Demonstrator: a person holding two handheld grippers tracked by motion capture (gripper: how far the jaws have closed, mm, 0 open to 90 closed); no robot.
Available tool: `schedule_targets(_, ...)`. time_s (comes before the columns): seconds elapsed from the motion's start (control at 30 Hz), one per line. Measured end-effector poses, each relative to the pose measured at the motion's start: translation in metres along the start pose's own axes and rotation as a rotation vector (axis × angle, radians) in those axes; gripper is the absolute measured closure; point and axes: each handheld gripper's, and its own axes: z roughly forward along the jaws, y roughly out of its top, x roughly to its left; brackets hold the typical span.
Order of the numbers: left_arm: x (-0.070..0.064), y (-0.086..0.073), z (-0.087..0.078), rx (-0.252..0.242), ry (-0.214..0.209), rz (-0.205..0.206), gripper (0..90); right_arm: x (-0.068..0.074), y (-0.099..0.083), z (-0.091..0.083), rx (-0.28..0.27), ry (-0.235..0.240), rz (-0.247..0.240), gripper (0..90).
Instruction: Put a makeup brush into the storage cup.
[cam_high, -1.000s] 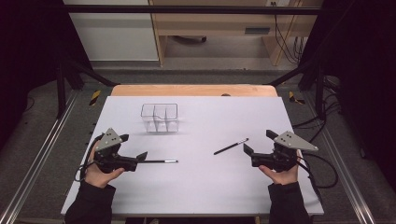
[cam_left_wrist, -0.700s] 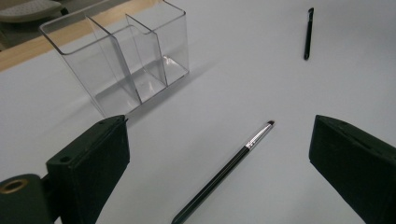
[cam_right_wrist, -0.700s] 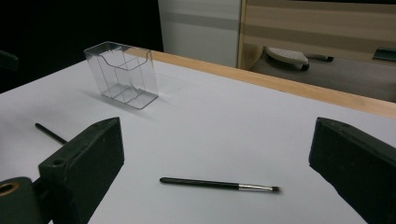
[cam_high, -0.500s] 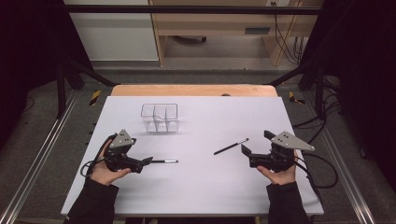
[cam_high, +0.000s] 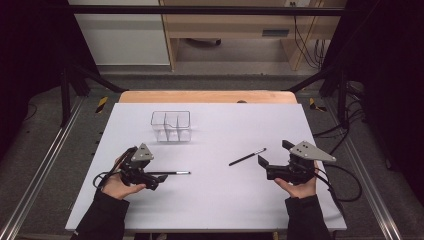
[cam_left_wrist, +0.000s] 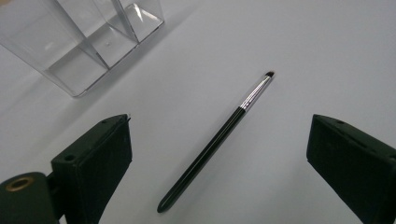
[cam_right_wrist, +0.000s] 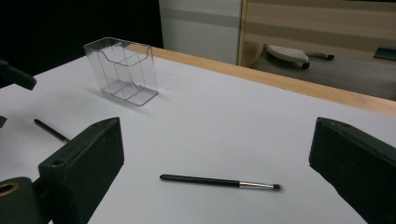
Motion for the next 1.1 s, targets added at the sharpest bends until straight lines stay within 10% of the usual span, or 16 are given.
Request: schedule_targets(1.1, -0.004, -0.005, 0.044, 0.138, -0.035, 0.038, 36.1, 0.004, -0.004, 0.008, 0.029, 0.016, -0.003, 3.6)
